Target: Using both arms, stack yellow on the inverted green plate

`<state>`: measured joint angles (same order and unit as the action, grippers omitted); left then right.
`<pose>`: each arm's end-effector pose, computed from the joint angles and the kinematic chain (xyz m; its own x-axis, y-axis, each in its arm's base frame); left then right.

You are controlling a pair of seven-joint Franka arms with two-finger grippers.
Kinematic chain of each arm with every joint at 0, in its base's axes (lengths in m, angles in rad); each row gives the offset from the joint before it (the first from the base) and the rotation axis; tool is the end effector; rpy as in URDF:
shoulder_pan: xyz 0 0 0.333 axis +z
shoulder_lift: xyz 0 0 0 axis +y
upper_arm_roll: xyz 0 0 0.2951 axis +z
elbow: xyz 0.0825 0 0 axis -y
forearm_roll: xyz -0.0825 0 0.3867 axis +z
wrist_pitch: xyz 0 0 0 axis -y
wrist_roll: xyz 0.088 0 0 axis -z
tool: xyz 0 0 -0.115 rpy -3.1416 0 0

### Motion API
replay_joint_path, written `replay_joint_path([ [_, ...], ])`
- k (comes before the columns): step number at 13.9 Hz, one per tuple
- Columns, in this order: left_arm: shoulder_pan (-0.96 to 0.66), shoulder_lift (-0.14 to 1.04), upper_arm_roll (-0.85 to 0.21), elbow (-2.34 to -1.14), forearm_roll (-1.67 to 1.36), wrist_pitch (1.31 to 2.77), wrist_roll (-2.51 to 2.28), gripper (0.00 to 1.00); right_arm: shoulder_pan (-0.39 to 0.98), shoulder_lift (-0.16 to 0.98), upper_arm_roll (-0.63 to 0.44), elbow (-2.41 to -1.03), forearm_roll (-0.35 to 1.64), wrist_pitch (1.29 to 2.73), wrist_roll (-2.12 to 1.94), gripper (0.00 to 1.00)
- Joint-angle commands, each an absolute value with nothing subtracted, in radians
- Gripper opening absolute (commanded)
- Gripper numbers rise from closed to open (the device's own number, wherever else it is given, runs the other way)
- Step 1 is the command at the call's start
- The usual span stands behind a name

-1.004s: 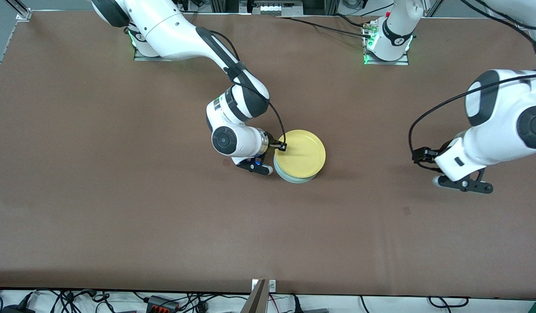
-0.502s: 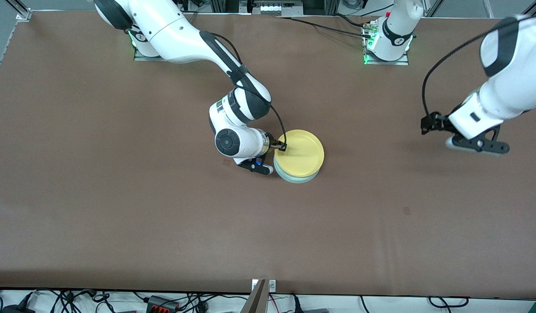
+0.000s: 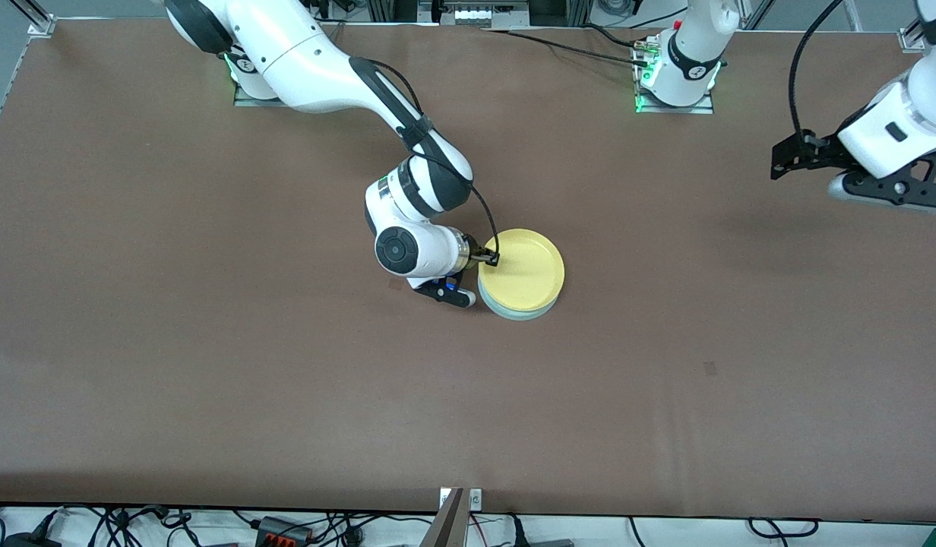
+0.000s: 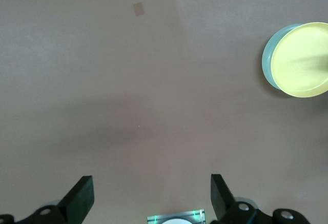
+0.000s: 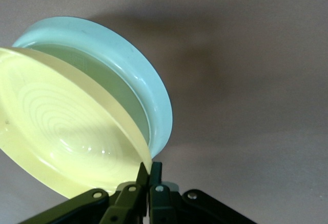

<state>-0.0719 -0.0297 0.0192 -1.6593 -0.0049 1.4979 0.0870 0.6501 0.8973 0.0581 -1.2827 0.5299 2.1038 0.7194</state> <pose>0.5359 -0.0287 0.5645 0.9816 -0.1392 -0.1304 -0.1382 -0.9903 0.0169 0.5429 0.4890 0.1857 0.8813 -0.2398 -0.4071 -0.3588 -0.9004 -0.2462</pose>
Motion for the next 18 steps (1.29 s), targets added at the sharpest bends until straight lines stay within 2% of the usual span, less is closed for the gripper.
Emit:
replay_joint_path([
  [1, -0.048, -0.002, -0.005, -1.597, -0.018, 1.456, 0.095, 1.0, 0.655, 0.897, 0.058, -1.289, 0.551, 2.135, 0.724, 0.0],
  [6, -0.051, 0.04, -0.002, -1.586, -0.023, 1.474, 0.087, 1.0, 0.67, 0.907, 0.06, -1.289, 0.551, 2.166, 0.735, 0.0],
  [7, -0.051, 0.04, 0.0, -1.568, -0.012, 1.52, 0.086, 1.0, 0.672, 0.907, 0.058, -1.289, 0.551, 2.166, 0.736, 0.0],
  [8, -0.049, 0.04, 0.0, -1.566, 0.004, 1.581, 0.084, 1.0, 0.67, 0.907, 0.058, -1.289, 0.551, 2.166, 0.738, 0.31],
  [9, -0.046, 0.04, 0.0, -1.568, 0.026, 1.615, 0.087, 1.0, 0.669, 0.901, 0.058, -1.289, 0.551, 2.166, 0.738, 0.99],
  [13, -0.034, 0.017, -0.008, -1.571, 0.029, 1.563, 0.091, 1.0, 0.647, 0.842, 0.043, -1.279, 0.528, 2.145, 0.726, 1.0],
  [18, -0.025, 0.009, -0.008, -1.572, 0.018, 1.551, 0.098, 1.0, 0.575, 0.692, -0.008, -1.266, 0.315, 1.968, 0.671, 1.0],
])
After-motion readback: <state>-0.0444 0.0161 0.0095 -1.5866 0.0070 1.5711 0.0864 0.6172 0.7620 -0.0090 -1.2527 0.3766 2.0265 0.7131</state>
